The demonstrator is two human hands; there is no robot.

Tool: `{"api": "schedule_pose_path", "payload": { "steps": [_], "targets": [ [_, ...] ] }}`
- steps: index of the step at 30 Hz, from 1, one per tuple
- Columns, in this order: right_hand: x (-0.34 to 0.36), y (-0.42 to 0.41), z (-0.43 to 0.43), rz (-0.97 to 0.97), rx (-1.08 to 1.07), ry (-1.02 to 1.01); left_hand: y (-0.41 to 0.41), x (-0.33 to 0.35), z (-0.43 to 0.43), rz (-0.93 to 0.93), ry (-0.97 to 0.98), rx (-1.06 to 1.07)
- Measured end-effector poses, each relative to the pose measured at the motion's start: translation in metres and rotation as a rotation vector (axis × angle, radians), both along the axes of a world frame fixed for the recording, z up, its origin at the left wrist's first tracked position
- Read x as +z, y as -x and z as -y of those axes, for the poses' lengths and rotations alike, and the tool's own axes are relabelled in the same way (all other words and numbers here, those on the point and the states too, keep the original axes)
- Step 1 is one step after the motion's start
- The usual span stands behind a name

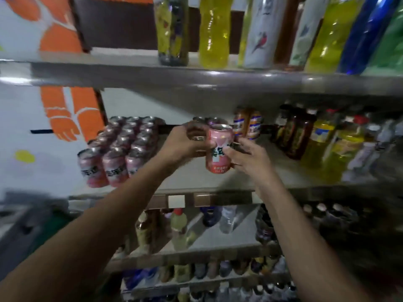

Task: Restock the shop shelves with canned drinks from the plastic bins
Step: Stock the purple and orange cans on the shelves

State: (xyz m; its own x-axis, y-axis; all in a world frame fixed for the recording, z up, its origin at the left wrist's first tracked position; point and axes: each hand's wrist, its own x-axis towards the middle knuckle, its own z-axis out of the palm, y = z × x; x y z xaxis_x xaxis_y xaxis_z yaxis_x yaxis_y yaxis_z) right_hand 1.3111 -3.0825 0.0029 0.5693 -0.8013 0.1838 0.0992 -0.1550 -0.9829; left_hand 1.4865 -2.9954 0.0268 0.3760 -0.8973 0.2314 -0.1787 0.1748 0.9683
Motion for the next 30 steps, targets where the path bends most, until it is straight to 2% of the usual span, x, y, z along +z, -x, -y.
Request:
{"api": "schedule_pose_path", "payload": {
  "steps": [5, 10, 14, 17, 19, 23, 30],
  "targets": [
    [-0.02, -0.081, 0.02, -0.006, 0.055, -0.077, -0.079, -0.006, 0.005, 0.237, -0.035, 0.042],
    [-0.029, -0.154, 0.043, -0.056, 0.107, -0.028, -0.149, -0.002, 0.026, 0.495, -0.144, 0.06],
    [-0.039, -0.212, 0.071, -0.022, 0.117, -0.06, -0.203, -0.001, 0.053, 0.631, -0.218, 0.201],
    [-0.045, -0.251, 0.088, -0.034, 0.064, -0.023, -0.238, -0.005, 0.074, 0.704, -0.224, 0.212],
    [-0.047, -0.276, 0.099, -0.062, 0.046, -0.016, -0.258, -0.009, 0.089, 0.824, -0.217, 0.256],
    [-0.056, -0.312, 0.118, -0.118, 0.043, -0.02, -0.283, -0.01, 0.118, 1.122, -0.331, 0.37],
    [-0.071, -0.334, 0.131, -0.274, 0.019, -0.028, -0.301, -0.024, 0.14, 1.243, -0.498, 0.365]
  ]
}}
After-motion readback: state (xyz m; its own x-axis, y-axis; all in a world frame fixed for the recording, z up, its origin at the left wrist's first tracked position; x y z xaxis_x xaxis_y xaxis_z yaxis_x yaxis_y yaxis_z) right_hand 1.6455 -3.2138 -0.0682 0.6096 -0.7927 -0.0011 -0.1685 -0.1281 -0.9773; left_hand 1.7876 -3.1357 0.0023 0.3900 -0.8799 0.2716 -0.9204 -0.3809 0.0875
